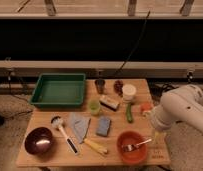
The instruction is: Place pepper in metal cup
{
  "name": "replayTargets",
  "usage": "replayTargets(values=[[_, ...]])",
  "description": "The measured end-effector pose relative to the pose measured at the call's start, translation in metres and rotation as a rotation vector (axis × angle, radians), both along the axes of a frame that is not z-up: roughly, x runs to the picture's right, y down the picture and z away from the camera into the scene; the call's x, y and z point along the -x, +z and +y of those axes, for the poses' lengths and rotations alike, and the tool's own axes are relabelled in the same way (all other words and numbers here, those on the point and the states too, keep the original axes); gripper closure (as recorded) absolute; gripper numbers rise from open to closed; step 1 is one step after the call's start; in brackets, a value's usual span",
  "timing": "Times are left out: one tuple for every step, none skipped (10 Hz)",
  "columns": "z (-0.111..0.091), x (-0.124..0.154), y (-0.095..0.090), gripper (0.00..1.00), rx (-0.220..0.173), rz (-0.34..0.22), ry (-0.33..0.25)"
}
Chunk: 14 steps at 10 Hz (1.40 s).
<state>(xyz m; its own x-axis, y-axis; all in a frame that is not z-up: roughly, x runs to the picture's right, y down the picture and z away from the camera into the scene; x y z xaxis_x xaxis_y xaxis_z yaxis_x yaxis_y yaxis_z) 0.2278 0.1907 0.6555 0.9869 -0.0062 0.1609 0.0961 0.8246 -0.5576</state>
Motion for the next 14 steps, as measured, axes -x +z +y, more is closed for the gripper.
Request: replayTargets(values=[[-0.002, 0.001, 0.003, 0.2, -0.007, -0.013, -0.014], [-0.011, 0.004, 0.011, 0.2, -0.018, -0.034, -0.04], [-0.022, 0.007, 0.022, 0.2, -0.029, -0.056, -0.067], [-0.035, 0.01, 0.035, 0.2, -0.039, -0.08, -0.099], [-0.053, 0.016, 0.055, 0.2, -0.053, -0.114, -0.15], [-0.061, 0.019, 0.065, 0.2, -0.059, -0.135, -0.179], [-0.075, 0.021, 0.084, 0.2, -0.072, -0.167, -0.238], [-0.081, 0.024, 0.098, 0.2, -0.082, -0.198, -0.299], [-0.082, 0.027, 0.107, 0.2, -0.087, -0.222, -0.343], [-0.082, 0.029, 0.123, 0.2, -0.095, -0.249, -0.401], [-0.081, 0.032, 0.133, 0.2, -0.096, -0.263, -0.43], [-0.078, 0.034, 0.147, 0.2, -0.092, -0.275, -0.458], [-0.073, 0.035, 0.162, 0.2, -0.084, -0.285, -0.479], [-0.069, 0.037, 0.176, 0.2, -0.072, -0.294, -0.5]])
